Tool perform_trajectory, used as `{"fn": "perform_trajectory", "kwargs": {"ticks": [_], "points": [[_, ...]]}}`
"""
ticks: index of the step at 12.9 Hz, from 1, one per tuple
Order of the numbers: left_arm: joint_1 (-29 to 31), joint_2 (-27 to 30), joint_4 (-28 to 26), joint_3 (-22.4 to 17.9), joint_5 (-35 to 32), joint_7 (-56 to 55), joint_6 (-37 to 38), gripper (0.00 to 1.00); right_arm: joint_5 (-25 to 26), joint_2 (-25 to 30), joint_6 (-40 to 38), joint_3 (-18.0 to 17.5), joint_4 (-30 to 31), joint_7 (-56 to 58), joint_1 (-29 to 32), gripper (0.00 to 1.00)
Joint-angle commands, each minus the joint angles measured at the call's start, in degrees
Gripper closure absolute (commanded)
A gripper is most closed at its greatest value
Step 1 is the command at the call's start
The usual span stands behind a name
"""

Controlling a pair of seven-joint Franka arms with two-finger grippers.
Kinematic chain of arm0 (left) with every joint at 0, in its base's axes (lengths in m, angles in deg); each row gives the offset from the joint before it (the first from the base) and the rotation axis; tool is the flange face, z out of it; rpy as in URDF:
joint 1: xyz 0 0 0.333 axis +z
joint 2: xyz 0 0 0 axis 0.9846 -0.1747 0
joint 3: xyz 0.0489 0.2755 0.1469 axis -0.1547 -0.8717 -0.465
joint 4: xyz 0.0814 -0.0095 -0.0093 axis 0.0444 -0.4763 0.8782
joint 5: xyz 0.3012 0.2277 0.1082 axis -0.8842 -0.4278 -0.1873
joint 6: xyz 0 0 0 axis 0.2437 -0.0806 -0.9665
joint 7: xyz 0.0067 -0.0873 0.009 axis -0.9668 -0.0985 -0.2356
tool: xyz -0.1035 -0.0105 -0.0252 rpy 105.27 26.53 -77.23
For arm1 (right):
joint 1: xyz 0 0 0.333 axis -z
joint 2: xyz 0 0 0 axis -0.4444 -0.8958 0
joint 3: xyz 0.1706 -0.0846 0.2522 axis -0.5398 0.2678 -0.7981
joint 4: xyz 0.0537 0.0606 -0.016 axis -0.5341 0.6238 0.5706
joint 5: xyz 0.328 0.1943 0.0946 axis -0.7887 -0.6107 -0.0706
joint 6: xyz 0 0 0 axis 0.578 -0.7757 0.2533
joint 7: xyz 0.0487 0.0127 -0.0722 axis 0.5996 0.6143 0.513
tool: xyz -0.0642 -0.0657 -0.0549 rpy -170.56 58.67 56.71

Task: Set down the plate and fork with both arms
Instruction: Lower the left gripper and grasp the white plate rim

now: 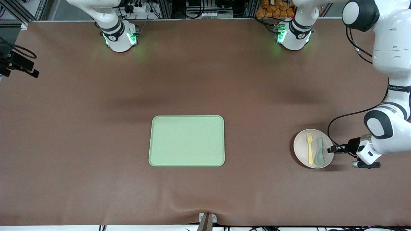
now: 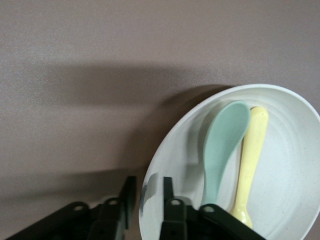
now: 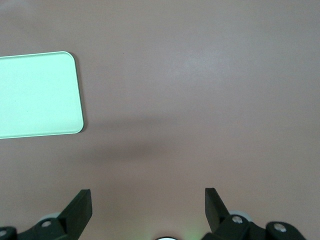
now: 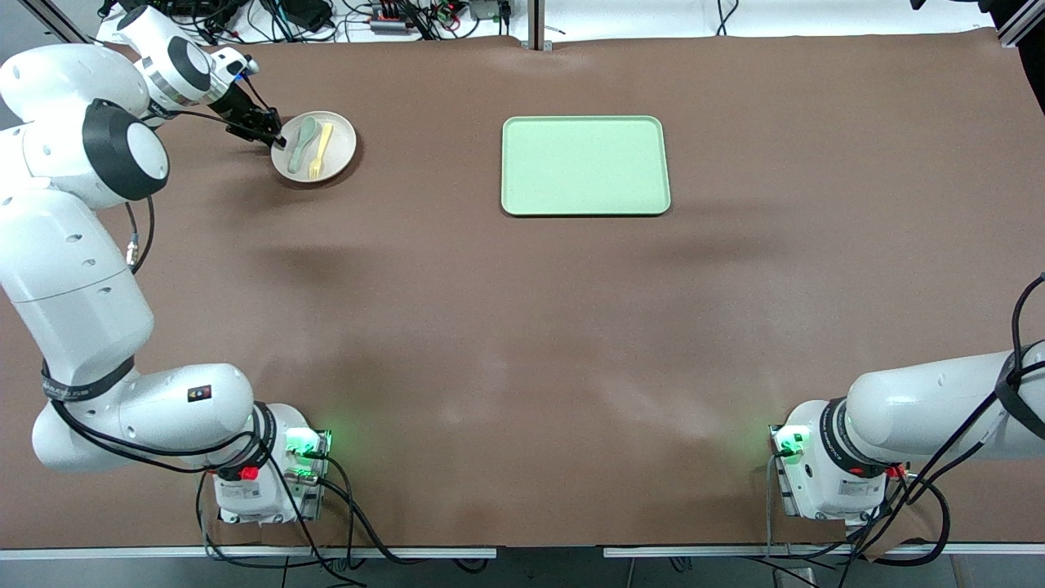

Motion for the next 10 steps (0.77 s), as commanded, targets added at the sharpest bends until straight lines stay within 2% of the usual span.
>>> {"fn": "perform_trajectory", "kwargs": {"ticks": [1,10], "points": [[0.0,-0.7,0.9,-0.1,1.3,1.4,-0.3,0.81,-0.1,-0.3,-0.6,-0.2,-0.9,-1.1,0.2,0.0],[0.0,-0.6,1.0,-0.1,1.3,1.3,-0.3,0.97,-0.1,-0.3,-0.6,-0.2,-0.9,-1.1,0.2,0.0]]}}
